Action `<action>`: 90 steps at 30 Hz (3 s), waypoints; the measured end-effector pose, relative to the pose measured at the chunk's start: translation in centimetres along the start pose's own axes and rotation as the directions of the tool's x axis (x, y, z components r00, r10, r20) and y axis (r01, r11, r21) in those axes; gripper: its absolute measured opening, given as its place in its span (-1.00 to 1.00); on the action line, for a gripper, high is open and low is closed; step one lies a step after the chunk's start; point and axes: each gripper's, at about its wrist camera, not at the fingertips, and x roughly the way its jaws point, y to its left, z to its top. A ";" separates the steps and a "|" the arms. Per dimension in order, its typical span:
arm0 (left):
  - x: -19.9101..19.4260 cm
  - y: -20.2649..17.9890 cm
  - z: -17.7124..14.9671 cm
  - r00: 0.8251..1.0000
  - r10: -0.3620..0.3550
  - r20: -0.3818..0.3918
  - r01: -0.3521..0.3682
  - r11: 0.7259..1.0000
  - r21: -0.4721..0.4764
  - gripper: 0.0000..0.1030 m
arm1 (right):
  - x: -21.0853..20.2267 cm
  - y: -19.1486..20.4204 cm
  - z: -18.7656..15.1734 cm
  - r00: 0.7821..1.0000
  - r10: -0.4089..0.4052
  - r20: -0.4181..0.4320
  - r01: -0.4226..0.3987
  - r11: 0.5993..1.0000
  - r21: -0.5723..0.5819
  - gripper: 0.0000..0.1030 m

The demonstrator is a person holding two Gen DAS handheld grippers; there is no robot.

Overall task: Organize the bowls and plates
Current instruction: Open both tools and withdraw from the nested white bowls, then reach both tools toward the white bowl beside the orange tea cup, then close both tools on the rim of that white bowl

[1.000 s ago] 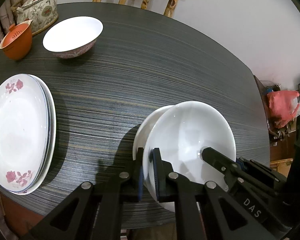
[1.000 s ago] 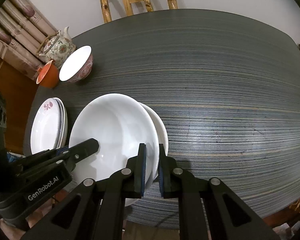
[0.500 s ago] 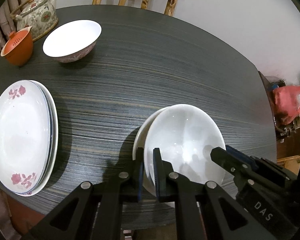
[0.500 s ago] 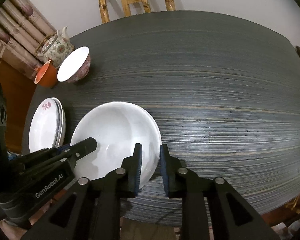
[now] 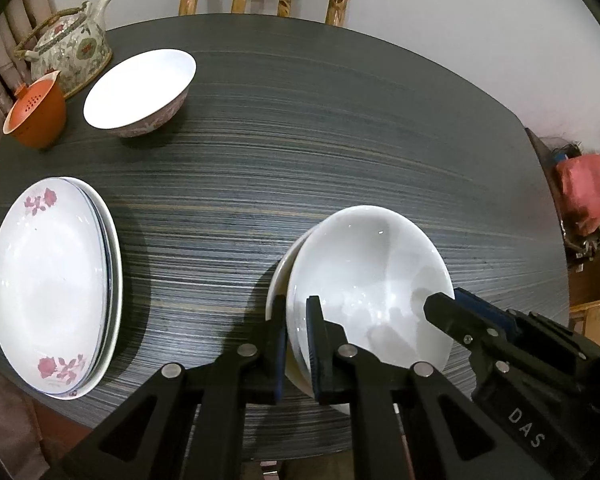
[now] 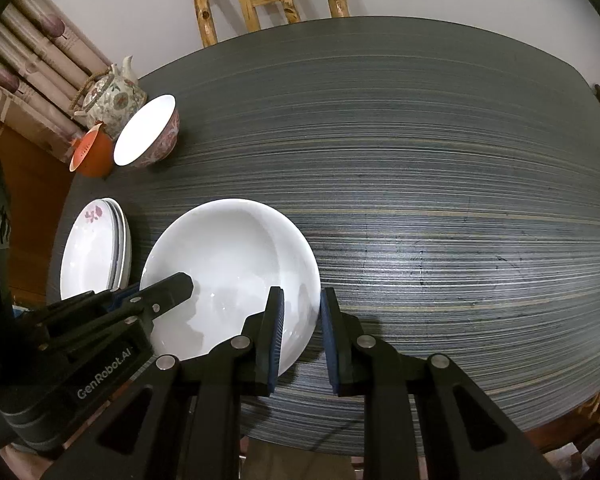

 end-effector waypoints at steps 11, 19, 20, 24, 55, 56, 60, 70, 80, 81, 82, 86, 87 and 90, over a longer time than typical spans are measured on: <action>-0.2 -1.6 0.3 0.998 0.054 -0.010 -0.053 0.998 0.040 -0.56 | -0.3 -0.5 -0.2 1.000 0.011 0.000 -0.011 1.000 0.008 -0.60; -1.0 -2.7 0.8 0.992 0.129 0.012 -0.130 0.987 0.099 -0.28 | -0.4 -0.5 -0.3 1.000 0.024 0.002 -0.024 1.000 0.018 -0.57; -1.3 -2.8 0.9 0.991 0.131 0.021 -0.132 0.986 0.105 -0.28 | -0.4 -0.5 -0.3 1.000 0.026 0.001 -0.026 0.999 0.018 -0.57; -1.8 -2.5 1.2 0.994 0.103 0.031 -0.105 0.990 0.096 -0.28 | -0.3 -0.6 -0.3 1.000 0.028 -0.001 -0.028 0.999 0.016 -0.57; -6.1 9.4 3.5 0.983 0.082 0.164 -0.064 0.992 -0.108 -0.28 | -0.8 4.1 3.9 0.998 -0.030 0.051 0.036 0.991 -0.132 -0.56; -6.2 10.3 4.0 0.984 0.079 0.161 -0.060 0.991 -0.123 -0.28 | -0.6 4.5 4.4 0.999 -0.024 0.045 0.030 0.990 -0.137 -0.56; -6.2 13.4 5.6 0.988 0.060 0.143 -0.032 0.980 -0.194 -0.28 | 0.2 5.9 6.0 0.999 -0.012 0.037 0.018 0.986 -0.163 -0.56; -5.0 17.7 9.2 0.992 0.036 0.120 0.000 0.958 -0.288 -0.28 | 3.0 11.1 11.1 0.998 0.062 0.018 -0.056 0.972 -0.227 -0.56; -1.7 19.8 13.1 0.997 -0.008 0.076 0.034 0.937 -0.347 -0.28 | 7.8 14.6 16.4 0.996 0.081 -0.033 -0.086 0.970 -0.229 -0.56; -1.3 19.9 13.5 0.998 -0.002 0.070 0.027 0.936 -0.351 -0.28 | 8.2 14.8 16.8 0.996 0.081 -0.035 -0.087 0.969 -0.232 -0.56; -1.1 19.9 13.7 0.998 -0.004 0.067 0.027 0.935 -0.354 -0.28 | 8.5 15.0 17.1 0.996 0.080 -0.037 -0.087 0.968 -0.235 -0.56; 0.0 20.2 14.3 0.999 -0.011 0.051 0.029 0.931 -0.363 -0.28 | 10.2 15.5 18.5 0.996 0.078 -0.053 -0.089 0.969 -0.231 -0.56; 0.3 20.3 14.5 0.999 -0.017 0.048 0.034 0.930 -0.366 -0.28 | 10.6 15.5 18.7 0.996 0.075 -0.058 -0.087 0.969 -0.232 -0.56; 1.1 20.3 14.8 0.999 -0.025 0.032 0.035 0.929 -0.369 -0.28 | 11.9 15.7 19.3 0.994 0.073 -0.079 -0.090 0.969 -0.232 -0.57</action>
